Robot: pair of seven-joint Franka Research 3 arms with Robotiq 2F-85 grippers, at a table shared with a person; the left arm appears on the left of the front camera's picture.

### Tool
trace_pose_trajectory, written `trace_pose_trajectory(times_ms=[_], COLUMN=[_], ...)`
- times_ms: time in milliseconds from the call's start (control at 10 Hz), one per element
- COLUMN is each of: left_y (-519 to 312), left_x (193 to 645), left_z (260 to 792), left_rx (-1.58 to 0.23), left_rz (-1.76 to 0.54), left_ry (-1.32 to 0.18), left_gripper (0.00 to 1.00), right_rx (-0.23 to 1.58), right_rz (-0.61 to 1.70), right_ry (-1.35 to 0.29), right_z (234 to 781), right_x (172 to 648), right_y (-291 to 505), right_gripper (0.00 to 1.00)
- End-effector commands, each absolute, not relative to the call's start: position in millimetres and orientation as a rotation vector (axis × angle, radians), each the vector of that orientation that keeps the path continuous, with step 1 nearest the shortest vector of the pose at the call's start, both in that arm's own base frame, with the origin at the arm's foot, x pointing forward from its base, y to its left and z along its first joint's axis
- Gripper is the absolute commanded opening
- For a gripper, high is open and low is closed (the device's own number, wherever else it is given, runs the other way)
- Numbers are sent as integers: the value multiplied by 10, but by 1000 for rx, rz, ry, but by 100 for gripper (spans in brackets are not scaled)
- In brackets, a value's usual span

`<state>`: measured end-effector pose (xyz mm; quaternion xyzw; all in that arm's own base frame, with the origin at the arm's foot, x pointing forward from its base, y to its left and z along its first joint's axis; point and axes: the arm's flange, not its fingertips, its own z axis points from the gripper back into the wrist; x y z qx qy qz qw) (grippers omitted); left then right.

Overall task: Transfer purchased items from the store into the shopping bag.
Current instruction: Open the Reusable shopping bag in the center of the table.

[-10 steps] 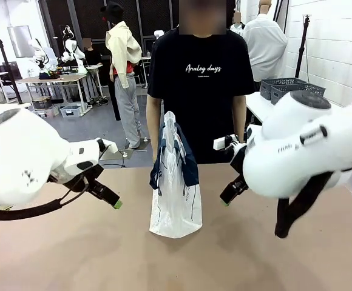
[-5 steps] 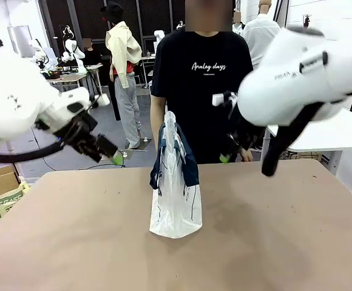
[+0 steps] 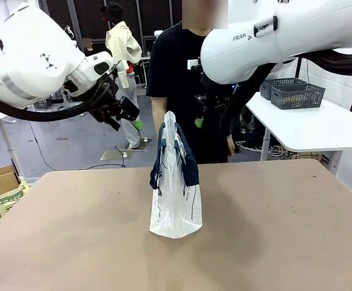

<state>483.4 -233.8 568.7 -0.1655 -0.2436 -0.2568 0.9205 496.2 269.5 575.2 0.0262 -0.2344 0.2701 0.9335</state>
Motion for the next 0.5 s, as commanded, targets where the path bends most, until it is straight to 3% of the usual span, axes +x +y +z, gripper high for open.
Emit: trace_pose_trajectory(times_ms=[0,200,400], left_y=[-2254,-2357,-2562], left_x=[4778,4839,4877], left_z=[5673,5683,5713], left_rx=[-343,-340,-378], left_rz=[-502,-530,-295], left_ry=[-496,-500,-333], left_gripper=[100,100,100], right_rx=[54,55,140], right_rz=[548,553,331], right_ry=[-469,-478,-377], right_z=[5726,5746,5782], right_x=[4848,4987,5241], right_y=[2627,2704,2870], right_gripper=[100,100,100])
